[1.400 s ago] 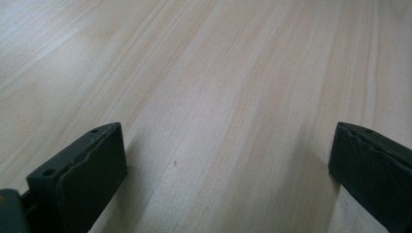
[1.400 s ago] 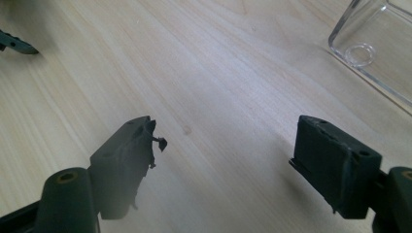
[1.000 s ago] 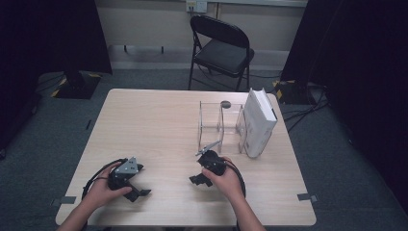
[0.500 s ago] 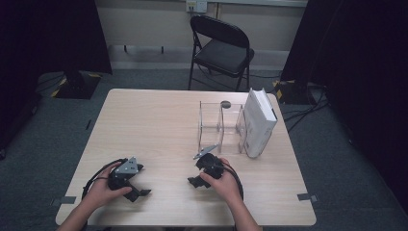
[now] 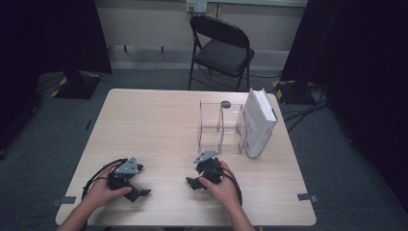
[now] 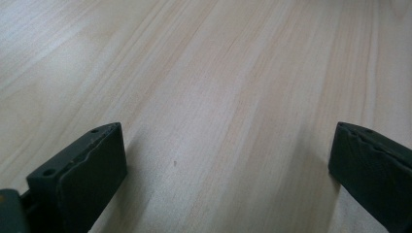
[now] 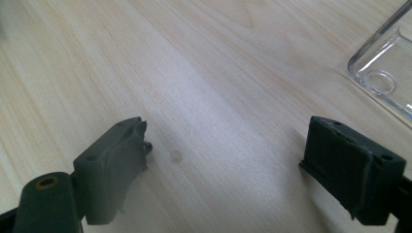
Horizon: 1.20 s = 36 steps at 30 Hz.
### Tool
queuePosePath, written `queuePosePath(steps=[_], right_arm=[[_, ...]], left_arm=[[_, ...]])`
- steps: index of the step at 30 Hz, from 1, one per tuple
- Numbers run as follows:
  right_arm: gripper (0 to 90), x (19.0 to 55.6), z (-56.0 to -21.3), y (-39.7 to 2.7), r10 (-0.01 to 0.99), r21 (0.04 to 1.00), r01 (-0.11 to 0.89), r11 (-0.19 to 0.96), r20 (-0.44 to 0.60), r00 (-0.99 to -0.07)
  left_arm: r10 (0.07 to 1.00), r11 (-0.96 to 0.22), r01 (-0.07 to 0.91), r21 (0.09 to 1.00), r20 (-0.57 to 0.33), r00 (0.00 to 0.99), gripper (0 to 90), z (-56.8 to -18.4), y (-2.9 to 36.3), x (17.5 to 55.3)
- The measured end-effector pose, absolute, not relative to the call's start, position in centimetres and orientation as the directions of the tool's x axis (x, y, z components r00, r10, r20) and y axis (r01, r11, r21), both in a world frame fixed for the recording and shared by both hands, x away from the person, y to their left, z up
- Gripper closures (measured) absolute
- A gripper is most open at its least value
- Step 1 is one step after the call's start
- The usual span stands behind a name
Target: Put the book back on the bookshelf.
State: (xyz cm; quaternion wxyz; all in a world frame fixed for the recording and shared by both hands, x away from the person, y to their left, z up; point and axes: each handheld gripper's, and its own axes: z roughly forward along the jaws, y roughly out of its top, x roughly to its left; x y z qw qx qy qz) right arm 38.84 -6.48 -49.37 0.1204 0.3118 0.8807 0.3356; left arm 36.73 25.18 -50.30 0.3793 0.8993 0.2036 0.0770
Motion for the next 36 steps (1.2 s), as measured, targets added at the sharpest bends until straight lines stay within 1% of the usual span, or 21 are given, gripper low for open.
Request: queuePosePath(steps=[11, 36], right_arm=[[13.5, 38.45, -50.16, -6.74, 0.643, 0.732, 0.437, 0.523, -0.003, -0.765], [13.2, 38.39, -50.17, -6.66, 0.646, 0.731, 0.439, 0.523, -0.004, -0.763]], left_arm=[[0.425, -0.629, 0.308, 0.714, -0.016, 0.905, 0.0, -50.3, 25.18, 36.73], [0.425, -0.629, 0.307, 0.714, -0.015, 0.905, 0.0, -50.3, 25.18, 36.72]])
